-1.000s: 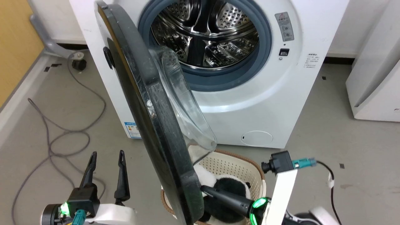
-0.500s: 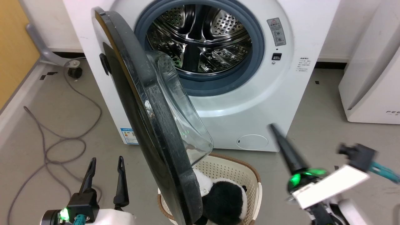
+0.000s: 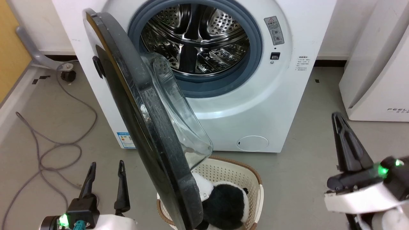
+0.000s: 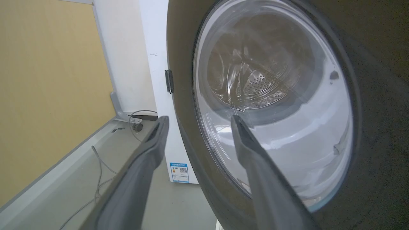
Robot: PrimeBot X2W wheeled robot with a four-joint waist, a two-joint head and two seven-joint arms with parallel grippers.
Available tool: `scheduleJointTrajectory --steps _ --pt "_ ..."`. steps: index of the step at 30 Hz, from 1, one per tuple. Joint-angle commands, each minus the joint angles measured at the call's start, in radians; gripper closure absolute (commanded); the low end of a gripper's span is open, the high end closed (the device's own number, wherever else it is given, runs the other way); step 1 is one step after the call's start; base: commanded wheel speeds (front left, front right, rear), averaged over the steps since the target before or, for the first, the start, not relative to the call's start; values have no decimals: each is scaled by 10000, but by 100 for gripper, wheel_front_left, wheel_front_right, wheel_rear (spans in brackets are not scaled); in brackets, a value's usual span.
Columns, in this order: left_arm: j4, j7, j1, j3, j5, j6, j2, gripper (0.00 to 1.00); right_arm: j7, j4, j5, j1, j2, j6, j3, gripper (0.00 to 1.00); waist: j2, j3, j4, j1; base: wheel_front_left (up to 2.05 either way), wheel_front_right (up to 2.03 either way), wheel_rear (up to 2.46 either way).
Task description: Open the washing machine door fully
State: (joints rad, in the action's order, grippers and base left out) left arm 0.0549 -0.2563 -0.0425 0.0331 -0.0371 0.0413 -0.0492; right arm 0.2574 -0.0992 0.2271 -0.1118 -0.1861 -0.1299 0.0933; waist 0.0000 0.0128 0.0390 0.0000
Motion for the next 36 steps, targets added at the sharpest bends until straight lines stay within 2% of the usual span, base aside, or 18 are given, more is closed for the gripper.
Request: scheduleJointTrajectory --steps 1,4,7,9,13,14,15,16,24,25,26,27,36 --pt "-44 -55 -46 2 22 32 -10 0 41 -109 -347 312 266 -8 -126 100 0 8 2 0 0 0 0" --pt "-62 -55 -31 -19 18 38 -10 0 41 -237 -1392 803 702 -8 -567 100 0 32 21 0 0 0 0" --pt "-84 -55 -26 -30 14 59 -10 0 42 -207 -1586 1244 1094 -8 -1128 100 0 43 44 0 0 0 0" --pt "-94 -55 -31 -25 11 71 -10 0 42 -98 -1510 1490 1237 -8 -1423 100 0 43 50 0 0 0 0" --pt "-97 -55 -69 3 7 68 -10 0 42 373 -567 1820 1347 -8 -1692 100 0 28 36 0 0 0 0" --pt "-98 -55 -78 15 7 66 -10 0 42 534 -417 1874 1350 -8 -1628 58 0 24 28 0 0 0 0" --pt "-100 -55 -85 27 4 66 -10 0 42 672 -347 1904 1352 -8 -1558 7 0 21 21 0 0 0 0" --pt "-100 -55 -88 34 2 64 -10 0 43 793 -419 1923 1353 -8 -1470 0 0 19 17 0 0 0 0" --pt "-108 -55 -51 107 -99 191 -10 0 43 1102 -742 1892 1357 -8 -1267 0 0 26 38 0 0 0 0" --pt "-121 -55 -44 124 -87 226 -10 27 43 1099 -727 1892 1357 -8 -1293 0 0 25 49 0 0 0 0" --pt "-187 -55 -19 151 -85 258 -10 80 43 1090 -710 1891 1357 -8 -1330 0 0 23 59 0 0 0 0" --pt "-204 -55 -15 160 -107 261 -10 100 43 1089 -696 1894 1357 -8 -1358 0 0 18 68 0 0 0 0" --pt "-1472 -55 784 583 61 223 -112 100 43 1112 -700 1930 1358 -8 -1472 0 0 -52 175 0 0 0 0"
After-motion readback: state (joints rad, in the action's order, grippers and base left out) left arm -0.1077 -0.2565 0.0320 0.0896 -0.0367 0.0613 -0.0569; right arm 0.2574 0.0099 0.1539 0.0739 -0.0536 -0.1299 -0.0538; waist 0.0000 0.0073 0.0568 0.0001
